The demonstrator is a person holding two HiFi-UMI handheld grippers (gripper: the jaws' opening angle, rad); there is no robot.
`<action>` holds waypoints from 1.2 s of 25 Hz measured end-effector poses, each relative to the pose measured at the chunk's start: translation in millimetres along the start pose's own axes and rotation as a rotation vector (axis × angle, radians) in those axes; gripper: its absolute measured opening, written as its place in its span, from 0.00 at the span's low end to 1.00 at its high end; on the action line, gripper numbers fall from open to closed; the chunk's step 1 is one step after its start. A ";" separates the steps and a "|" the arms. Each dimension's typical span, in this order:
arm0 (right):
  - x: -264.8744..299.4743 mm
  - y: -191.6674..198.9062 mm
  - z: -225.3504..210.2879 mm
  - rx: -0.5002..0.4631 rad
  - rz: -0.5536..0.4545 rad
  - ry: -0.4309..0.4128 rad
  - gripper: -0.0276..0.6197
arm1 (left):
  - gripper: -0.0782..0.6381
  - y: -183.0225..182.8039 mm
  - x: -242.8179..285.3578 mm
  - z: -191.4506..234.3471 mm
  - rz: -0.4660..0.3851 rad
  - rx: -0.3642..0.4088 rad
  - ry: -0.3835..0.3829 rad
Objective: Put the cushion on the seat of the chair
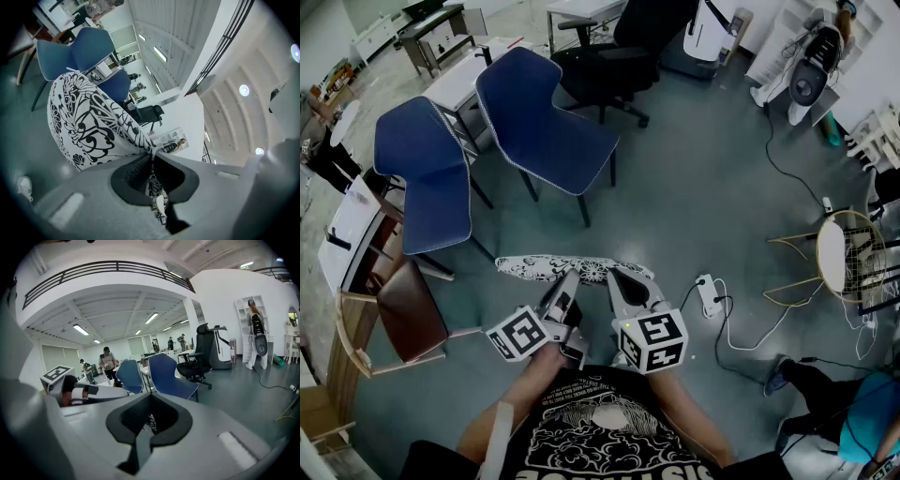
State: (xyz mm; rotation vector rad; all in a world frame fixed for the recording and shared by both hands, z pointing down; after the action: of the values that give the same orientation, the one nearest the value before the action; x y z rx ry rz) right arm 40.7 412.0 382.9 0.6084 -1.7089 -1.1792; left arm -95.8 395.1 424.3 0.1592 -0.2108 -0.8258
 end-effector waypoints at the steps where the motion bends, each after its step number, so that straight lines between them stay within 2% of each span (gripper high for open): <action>1: 2.3 -0.9 1.3 0.001 0.002 0.003 0.04 | 0.13 -2.5 0.0 0.6 0.003 -0.003 0.001; 9: 25.7 -6.7 9.0 0.027 0.006 0.039 0.04 | 0.13 -28.4 3.3 7.8 0.032 -0.002 -0.005; 17: 42.8 -13.8 12.2 0.043 0.005 0.090 0.04 | 0.13 -53.2 18.9 17.2 0.077 -0.040 0.022; 24: 49.8 -16.8 -10.8 0.081 -0.012 0.126 0.04 | 0.13 -55.7 42.2 18.2 0.108 -0.039 0.021; 30: 74.3 -26.7 -45.2 0.092 -0.028 0.090 0.04 | 0.13 -63.5 77.5 18.2 0.091 -0.032 0.001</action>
State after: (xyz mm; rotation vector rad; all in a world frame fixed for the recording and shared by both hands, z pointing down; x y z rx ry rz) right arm 45.9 321.9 394.0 0.7330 -1.6897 -1.0813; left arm -94.3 294.1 437.4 0.1191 -0.2019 -0.7381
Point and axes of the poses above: the fingertips, and each gripper's own axes: x forward along the fingers, z to its left, y out of its underside, the point moved 6 cm from there along -x, backward along the fingers, and after that the axes turned 8 degrees about -x, right-handed, at the moved point
